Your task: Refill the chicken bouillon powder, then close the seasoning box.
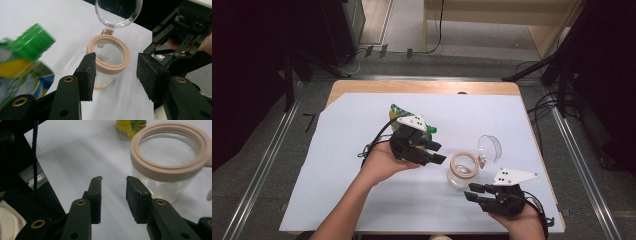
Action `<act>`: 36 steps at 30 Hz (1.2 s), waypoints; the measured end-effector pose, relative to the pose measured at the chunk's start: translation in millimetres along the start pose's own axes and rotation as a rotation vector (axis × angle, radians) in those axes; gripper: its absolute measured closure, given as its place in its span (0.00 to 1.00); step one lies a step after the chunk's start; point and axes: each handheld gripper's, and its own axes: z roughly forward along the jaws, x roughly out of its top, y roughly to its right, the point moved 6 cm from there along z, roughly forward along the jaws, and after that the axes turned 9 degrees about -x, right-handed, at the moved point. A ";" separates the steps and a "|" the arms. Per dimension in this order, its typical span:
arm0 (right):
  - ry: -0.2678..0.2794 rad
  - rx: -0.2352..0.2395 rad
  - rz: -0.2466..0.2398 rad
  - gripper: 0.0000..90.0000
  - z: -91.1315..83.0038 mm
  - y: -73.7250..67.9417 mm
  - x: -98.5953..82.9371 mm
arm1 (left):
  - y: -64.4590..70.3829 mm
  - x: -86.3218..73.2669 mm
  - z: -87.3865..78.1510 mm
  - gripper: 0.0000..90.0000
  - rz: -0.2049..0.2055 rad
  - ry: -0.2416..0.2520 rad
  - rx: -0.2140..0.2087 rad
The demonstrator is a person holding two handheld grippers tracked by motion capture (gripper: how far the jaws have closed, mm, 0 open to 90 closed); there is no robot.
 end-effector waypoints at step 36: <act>-0.059 0.129 -0.115 0.63 85.6 -50.2 22.1 | -49.9 -47.0 -85.5 0.52 -0.143 0.062 0.176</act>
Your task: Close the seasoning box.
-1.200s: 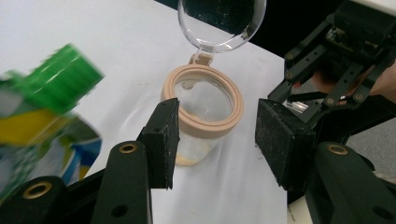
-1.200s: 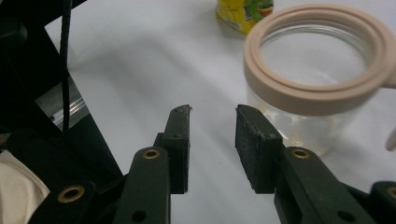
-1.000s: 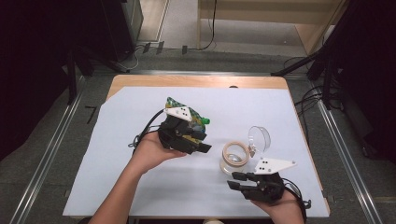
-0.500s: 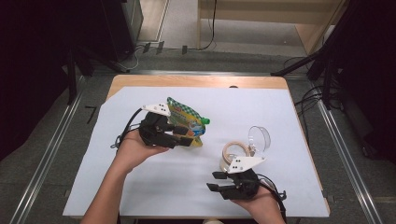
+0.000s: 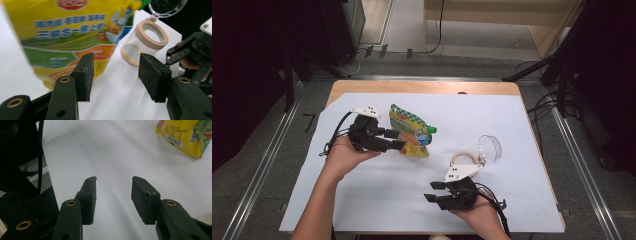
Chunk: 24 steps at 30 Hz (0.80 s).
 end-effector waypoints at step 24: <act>-0.045 -0.002 -0.019 0.63 8.6 -4.0 -15.3 | -50.4 10.1 -3.3 0.39 0.011 0.029 0.078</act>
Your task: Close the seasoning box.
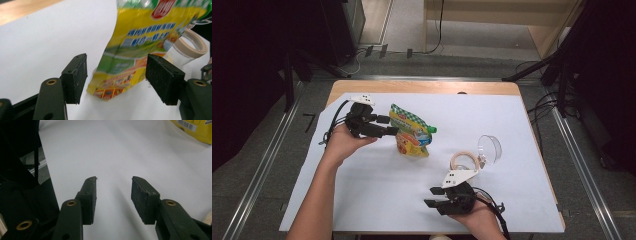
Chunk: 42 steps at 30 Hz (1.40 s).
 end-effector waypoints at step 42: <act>0.073 -0.017 0.015 0.61 21.9 3.6 17.7 | 41.1 7.4 21.7 1.00 0.021 -0.029 -0.101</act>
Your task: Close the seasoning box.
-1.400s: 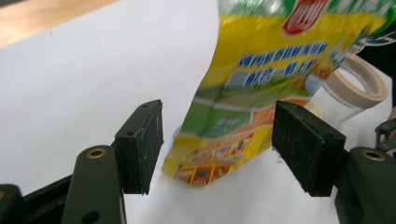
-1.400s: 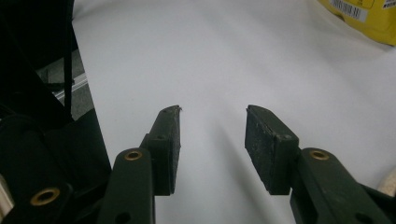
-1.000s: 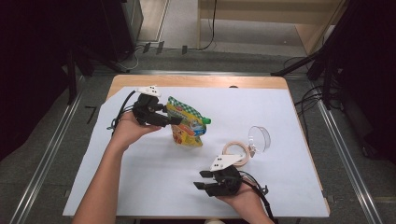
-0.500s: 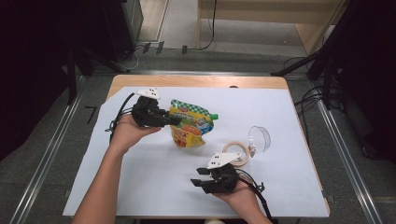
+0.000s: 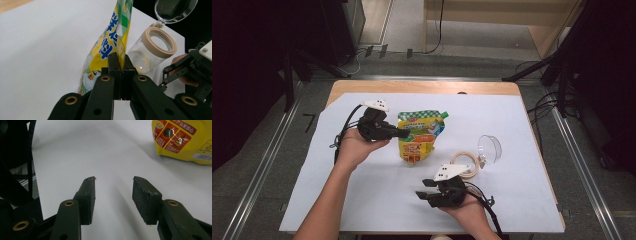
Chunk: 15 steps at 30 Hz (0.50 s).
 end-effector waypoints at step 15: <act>0.019 -0.030 0.022 0.61 4.9 5.5 -2.5 | 34.0 18.7 -24.0 1.00 0.015 0.031 -0.019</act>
